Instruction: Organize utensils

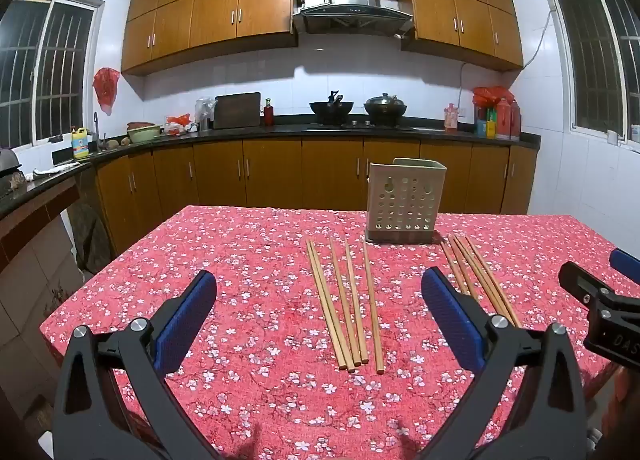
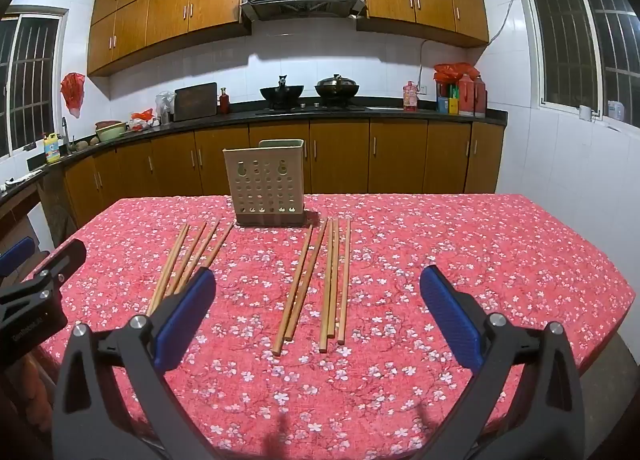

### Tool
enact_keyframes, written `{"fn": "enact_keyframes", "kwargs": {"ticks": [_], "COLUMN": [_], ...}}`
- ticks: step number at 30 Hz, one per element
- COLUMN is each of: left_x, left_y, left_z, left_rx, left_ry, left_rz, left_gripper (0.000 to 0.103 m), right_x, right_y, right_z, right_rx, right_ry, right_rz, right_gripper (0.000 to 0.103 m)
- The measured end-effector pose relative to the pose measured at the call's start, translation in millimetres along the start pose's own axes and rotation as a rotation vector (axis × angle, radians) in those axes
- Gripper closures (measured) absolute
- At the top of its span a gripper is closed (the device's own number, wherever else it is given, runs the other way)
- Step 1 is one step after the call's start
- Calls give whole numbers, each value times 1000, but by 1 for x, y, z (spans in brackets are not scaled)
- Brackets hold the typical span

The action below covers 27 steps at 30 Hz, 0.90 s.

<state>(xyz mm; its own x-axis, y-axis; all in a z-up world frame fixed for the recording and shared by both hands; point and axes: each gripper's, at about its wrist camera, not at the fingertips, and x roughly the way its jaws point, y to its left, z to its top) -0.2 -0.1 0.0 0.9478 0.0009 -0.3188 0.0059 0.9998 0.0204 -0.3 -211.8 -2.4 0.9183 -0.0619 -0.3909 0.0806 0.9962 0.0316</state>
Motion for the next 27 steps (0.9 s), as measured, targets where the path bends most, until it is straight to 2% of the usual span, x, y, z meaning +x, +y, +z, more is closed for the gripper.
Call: {"fn": "enact_keyframes", "kwargs": {"ticks": [27], "left_x": [0], "left_y": [0], "left_z": [0], "left_rx": [-3], "left_ry": [7], "left_rz": [-2], "left_gripper": [2], "right_x": [1], "right_y": [0], "right_z": [0], "right_rx": [-1], "right_ry": [4], "right_rz": [0], "right_gripper": [4]}}
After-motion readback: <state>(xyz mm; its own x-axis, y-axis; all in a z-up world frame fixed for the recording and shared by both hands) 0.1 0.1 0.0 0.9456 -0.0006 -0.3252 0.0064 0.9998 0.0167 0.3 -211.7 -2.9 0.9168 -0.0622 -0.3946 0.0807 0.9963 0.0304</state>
